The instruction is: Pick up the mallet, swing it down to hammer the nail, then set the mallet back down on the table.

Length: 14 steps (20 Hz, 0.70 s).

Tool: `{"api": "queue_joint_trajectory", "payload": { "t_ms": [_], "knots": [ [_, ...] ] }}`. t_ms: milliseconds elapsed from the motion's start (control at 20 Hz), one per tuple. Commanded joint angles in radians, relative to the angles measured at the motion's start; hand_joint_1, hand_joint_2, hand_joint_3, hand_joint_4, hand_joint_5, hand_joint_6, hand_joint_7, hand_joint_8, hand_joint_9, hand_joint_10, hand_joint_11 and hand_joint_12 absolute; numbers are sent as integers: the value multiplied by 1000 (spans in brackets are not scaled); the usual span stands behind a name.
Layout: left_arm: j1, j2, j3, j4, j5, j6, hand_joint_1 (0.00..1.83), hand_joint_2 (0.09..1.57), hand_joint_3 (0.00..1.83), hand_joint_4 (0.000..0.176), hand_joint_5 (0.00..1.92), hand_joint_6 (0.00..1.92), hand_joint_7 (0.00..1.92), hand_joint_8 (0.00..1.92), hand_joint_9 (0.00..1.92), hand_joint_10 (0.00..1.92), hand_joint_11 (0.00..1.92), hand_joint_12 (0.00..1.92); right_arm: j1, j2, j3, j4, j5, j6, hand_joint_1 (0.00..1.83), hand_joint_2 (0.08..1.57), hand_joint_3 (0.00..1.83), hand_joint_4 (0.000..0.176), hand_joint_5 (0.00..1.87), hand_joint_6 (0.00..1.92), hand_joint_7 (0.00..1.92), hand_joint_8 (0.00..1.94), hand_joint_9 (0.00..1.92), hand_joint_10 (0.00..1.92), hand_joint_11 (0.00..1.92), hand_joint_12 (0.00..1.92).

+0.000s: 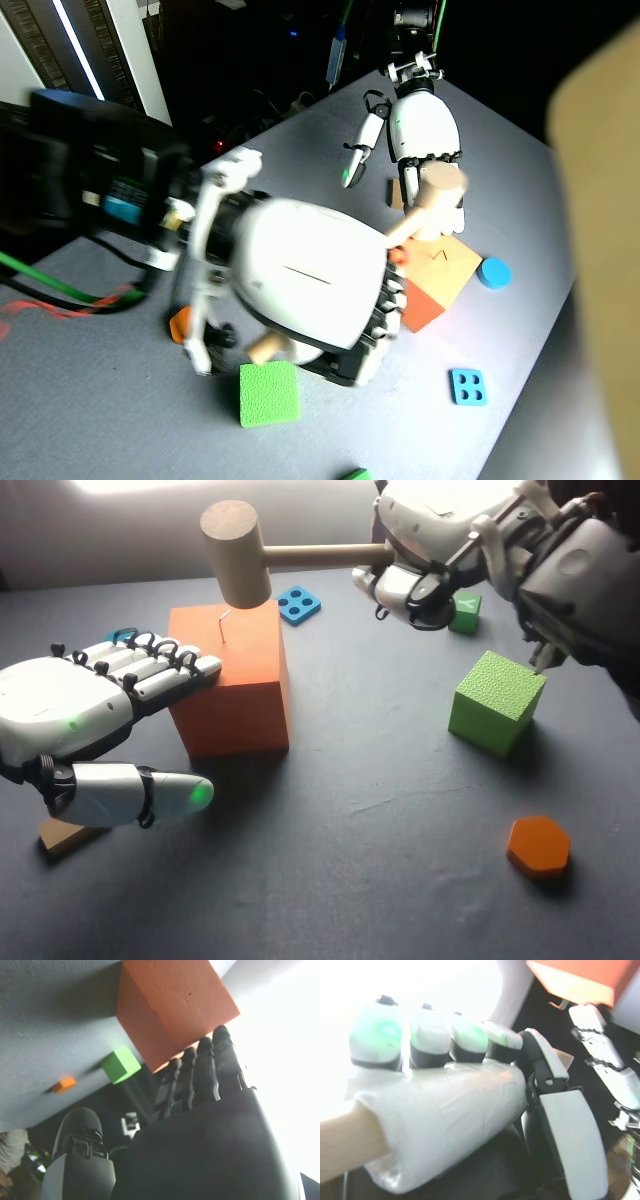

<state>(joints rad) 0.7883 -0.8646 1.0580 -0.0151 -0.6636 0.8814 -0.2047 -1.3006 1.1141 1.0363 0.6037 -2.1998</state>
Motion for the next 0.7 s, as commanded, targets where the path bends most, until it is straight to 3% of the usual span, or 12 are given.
{"api": "queue_joint_trajectory", "payload": {
  "t_ms": [0,250,650],
  "knots": [
    [-4,-5,-1,-3,-57,-3,0,1166,1,0,0,0,0,0,0,0,0,0,7,-7,8,-55,78,6,168,1571,78,0,1049,1921,1279,1941,1356,1921,1360,1921],
    [-9,-7,7,-3,-57,-5,0,1156,0,0,0,0,0,0,0,0,0,0,7,-75,65,-53,100,6,214,1571,40,0,1026,1921,1258,1941,1334,1921,1341,1921],
    [-10,-11,8,-3,-57,-5,0,1162,0,0,0,0,0,0,0,0,0,0,0,-116,140,-33,68,3,218,1571,50,0,1055,1921,1285,1941,1353,1921,1357,1921]
  ]
}}
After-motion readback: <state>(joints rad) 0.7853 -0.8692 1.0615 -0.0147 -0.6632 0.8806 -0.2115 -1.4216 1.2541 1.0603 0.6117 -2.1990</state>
